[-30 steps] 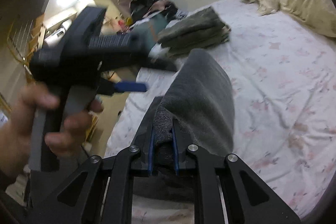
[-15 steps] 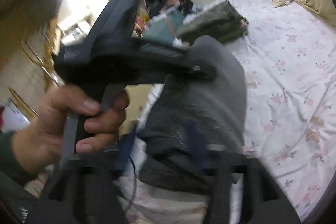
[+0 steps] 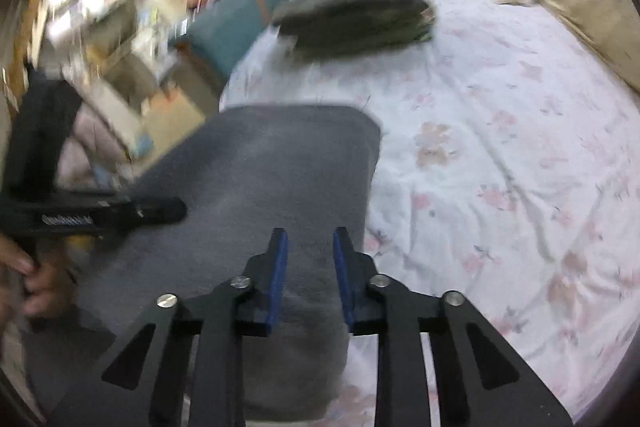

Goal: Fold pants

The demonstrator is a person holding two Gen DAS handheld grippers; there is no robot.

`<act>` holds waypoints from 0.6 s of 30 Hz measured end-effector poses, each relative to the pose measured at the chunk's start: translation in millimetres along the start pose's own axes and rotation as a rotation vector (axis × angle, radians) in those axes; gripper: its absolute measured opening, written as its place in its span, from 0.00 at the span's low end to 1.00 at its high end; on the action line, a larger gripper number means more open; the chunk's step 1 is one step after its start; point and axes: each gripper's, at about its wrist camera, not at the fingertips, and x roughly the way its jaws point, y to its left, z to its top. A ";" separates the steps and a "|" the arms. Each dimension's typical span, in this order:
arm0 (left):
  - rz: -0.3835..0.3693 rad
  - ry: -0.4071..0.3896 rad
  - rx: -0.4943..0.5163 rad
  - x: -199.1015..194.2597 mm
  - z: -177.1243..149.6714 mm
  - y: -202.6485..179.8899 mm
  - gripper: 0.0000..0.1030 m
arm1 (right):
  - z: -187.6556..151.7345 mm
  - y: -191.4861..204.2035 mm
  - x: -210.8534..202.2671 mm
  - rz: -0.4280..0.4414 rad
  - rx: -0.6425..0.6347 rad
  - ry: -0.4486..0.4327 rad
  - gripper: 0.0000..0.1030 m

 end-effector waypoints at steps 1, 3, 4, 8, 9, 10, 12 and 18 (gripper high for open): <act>0.007 0.007 -0.019 3.6 -1.6 8.4 0.07 | -3.9 3.0 6.2 0.012 -0.005 0.019 0.20; 0.001 0.037 -0.062 13.6 -6.5 26.8 0.07 | -10.1 14.8 20.8 0.014 -0.054 0.062 0.20; -0.001 0.053 -0.069 18.0 -11.5 32.8 0.07 | -12.2 17.3 24.5 0.007 -0.071 0.073 0.20; 0.017 0.150 -0.078 42.2 -31.1 44.2 0.07 | -20.5 27.3 47.7 -0.005 -0.140 0.171 0.19; 0.036 0.153 -0.059 42.9 -34.6 42.0 0.07 | -24.3 28.6 51.6 -0.005 -0.155 0.195 0.19; 0.057 0.150 -0.032 42.5 -37.1 39.2 0.07 | -27.7 29.6 53.1 -0.004 -0.163 0.205 0.19; 0.100 0.127 -0.021 44.9 -39.4 42.3 0.10 | -30.6 29.8 54.5 0.010 -0.171 0.202 0.19; 0.162 0.143 -0.036 59.3 -37.2 44.0 0.10 | -18.8 24.9 30.0 0.156 -0.086 0.093 0.21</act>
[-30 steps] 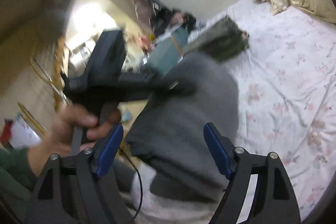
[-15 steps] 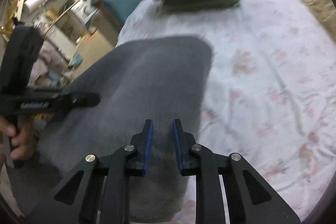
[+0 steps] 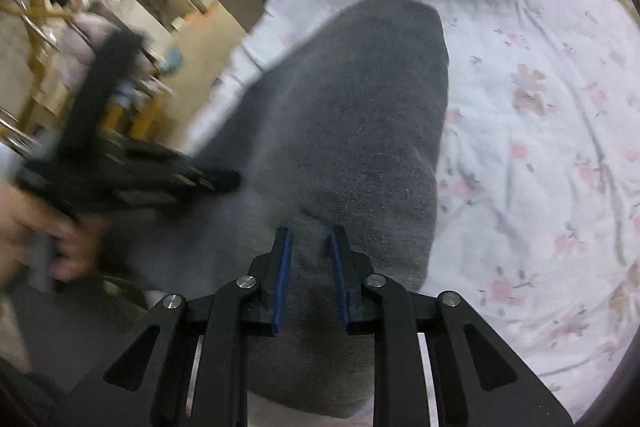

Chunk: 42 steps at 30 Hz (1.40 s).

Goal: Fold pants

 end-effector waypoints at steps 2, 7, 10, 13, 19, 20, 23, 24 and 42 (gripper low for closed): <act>-0.005 0.001 -0.011 0.3 -0.3 -0.1 0.11 | 3.4 1.1 -12.0 -0.033 -0.011 -0.063 0.21; 0.028 0.008 -0.001 3.3 -1.9 -2.6 0.21 | -0.7 -20.6 31.9 -0.220 0.032 0.045 0.16; 0.112 -0.024 -0.031 -5.7 -1.7 0.4 0.43 | -1.0 -25.2 40.6 -0.268 0.049 0.052 0.16; 0.245 -0.165 0.000 -39.0 -1.1 1.7 0.43 | -1.0 -35.5 19.8 -0.144 0.130 0.012 0.19; 0.051 -0.302 0.093 -78.0 26.2 -27.7 0.41 | -20.8 -51.6 -43.2 -0.073 0.250 -0.064 0.19; -0.004 -0.277 0.124 -71.9 33.9 -41.7 0.40 | -26.4 -55.8 -43.7 -0.047 0.277 -0.051 0.19; -0.059 -0.193 0.244 -38.5 60.4 -85.4 0.09 | -30.6 -49.8 -24.6 -0.022 0.265 0.039 0.19; -0.053 -0.177 0.252 -28.5 69.5 -95.3 0.08 | -33.6 -43.0 -15.9 -0.027 0.226 0.074 0.19; -0.022 -0.152 0.177 -15.0 91.7 -79.4 0.33 | -100.2 23.8 12.2 -0.104 0.010 0.362 0.06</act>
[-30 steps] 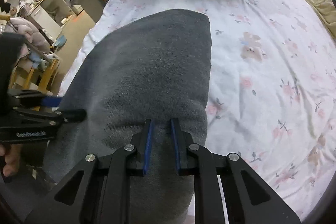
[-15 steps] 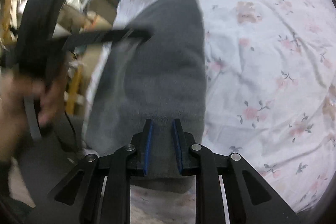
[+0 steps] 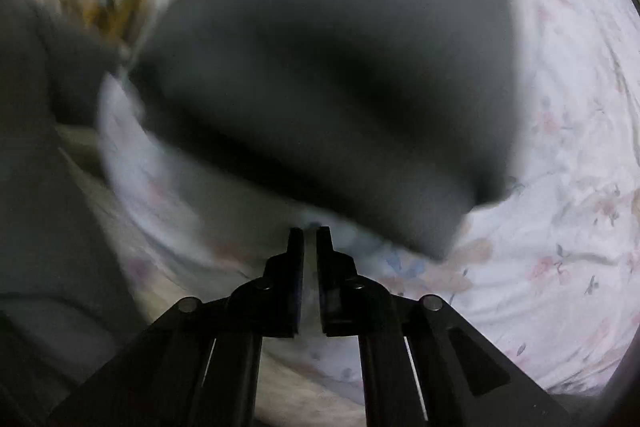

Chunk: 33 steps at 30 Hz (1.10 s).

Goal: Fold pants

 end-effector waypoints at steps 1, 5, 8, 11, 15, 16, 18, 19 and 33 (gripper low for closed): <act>0.012 -0.025 -0.004 -11.7 -3.0 3.8 0.56 | -1.6 -7.9 -11.6 0.030 0.028 -0.027 0.09; 0.081 -0.125 -0.084 -61.2 -22.9 31.9 0.79 | -5.0 -42.4 -44.4 0.117 0.188 -0.068 0.12; 0.038 -0.139 -0.202 -81.3 -43.7 53.9 0.81 | -5.0 -69.2 -67.7 0.159 0.302 -0.162 0.67; 0.008 -0.185 -0.305 -92.6 -66.6 69.6 0.87 | -3.4 -93.2 -74.4 0.166 0.446 -0.238 0.86; -0.010 -0.209 -0.396 -89.4 -83.0 84.1 0.87 | -8.7 -121.6 -50.7 0.346 0.697 -0.273 0.86; -0.009 -0.208 -0.407 -88.5 -83.4 85.7 0.87 | -8.8 -126.7 -38.1 0.413 0.768 -0.272 0.86; 0.010 -0.219 -0.418 -88.8 -83.5 90.0 0.87 | -7.7 -126.6 -16.5 0.443 0.830 -0.260 0.87; 0.018 -0.224 -0.420 -89.0 -84.6 90.9 0.87 | -6.9 -130.9 -9.4 0.465 0.852 -0.259 0.87; -0.062 -0.216 -0.490 -86.3 -75.5 96.9 0.87 | -3.8 -110.2 27.1 0.623 0.882 -0.288 1.00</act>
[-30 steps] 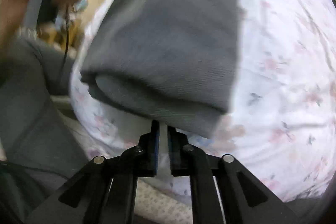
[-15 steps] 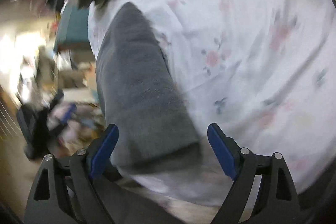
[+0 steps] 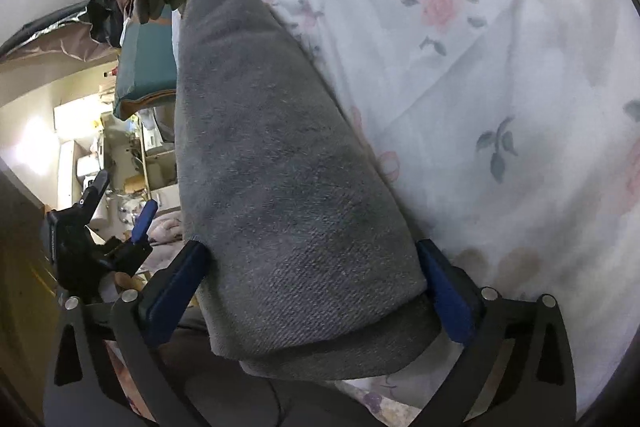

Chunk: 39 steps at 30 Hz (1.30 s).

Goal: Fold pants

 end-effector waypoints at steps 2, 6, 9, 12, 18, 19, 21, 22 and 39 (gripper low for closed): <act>0.001 0.006 0.002 1.0 -0.4 -1.1 0.87 | 1.7 1.3 5.3 -0.008 -0.023 -0.017 1.00; 0.008 0.015 0.004 1.3 -2.2 -0.3 0.87 | -3.7 28.7 -2.3 -0.068 -0.191 -0.083 0.67; 0.017 0.018 -0.006 2.2 -3.6 2.1 0.87 | -3.0 48.8 -13.6 -0.119 -0.313 -0.081 0.38; 0.029 0.019 -0.020 3.4 -3.9 5.0 0.87 | 14.4 63.2 -30.1 -0.126 -0.358 -0.070 0.33; 0.046 0.012 -0.038 5.2 -3.3 10.1 0.87 | 96.1 105.6 -76.0 -0.161 -0.508 -0.119 0.31; 0.051 0.013 -0.039 5.9 -3.6 11.3 0.87 | 108.8 109.2 -79.1 -0.180 -0.524 -0.119 0.30; 0.064 0.022 -0.037 8.7 -4.7 13.1 0.87 | 147.3 113.9 -83.0 -0.235 -0.554 -0.096 0.30; 0.069 0.025 -0.035 10.1 -4.9 14.3 0.87 | 169.0 110.7 -83.4 -0.267 -0.545 -0.078 0.30; -0.111 0.221 0.258 114.3 71.9 -21.0 0.87 | 141.3 43.9 -106.5 -0.210 -0.240 -0.232 1.00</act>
